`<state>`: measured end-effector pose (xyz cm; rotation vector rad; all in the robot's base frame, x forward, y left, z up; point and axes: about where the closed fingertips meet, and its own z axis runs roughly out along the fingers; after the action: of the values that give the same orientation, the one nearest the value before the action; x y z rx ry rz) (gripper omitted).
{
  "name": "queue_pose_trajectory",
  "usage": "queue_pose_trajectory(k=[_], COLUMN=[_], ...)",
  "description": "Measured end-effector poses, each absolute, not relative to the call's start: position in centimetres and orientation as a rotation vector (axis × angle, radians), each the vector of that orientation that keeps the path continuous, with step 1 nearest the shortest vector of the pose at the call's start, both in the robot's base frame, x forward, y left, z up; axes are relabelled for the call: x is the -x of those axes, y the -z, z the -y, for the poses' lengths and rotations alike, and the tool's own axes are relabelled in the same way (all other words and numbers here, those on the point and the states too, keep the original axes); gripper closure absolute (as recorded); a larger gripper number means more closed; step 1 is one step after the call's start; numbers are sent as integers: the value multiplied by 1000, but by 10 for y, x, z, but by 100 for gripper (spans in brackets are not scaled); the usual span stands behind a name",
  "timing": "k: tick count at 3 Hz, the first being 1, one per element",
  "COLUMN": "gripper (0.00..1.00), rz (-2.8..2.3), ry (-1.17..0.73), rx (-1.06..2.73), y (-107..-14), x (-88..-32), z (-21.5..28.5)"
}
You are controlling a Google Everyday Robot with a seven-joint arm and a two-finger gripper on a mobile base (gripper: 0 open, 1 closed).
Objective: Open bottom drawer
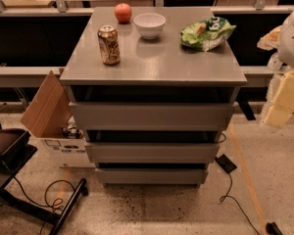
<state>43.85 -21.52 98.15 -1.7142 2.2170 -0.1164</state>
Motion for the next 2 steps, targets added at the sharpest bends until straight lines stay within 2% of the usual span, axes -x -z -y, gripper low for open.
queue_pose_trajectory(k=[2], gripper=[0], rz=[-2225], ry=[108], rx=[1707], y=[-955], x=[-448], z=[214])
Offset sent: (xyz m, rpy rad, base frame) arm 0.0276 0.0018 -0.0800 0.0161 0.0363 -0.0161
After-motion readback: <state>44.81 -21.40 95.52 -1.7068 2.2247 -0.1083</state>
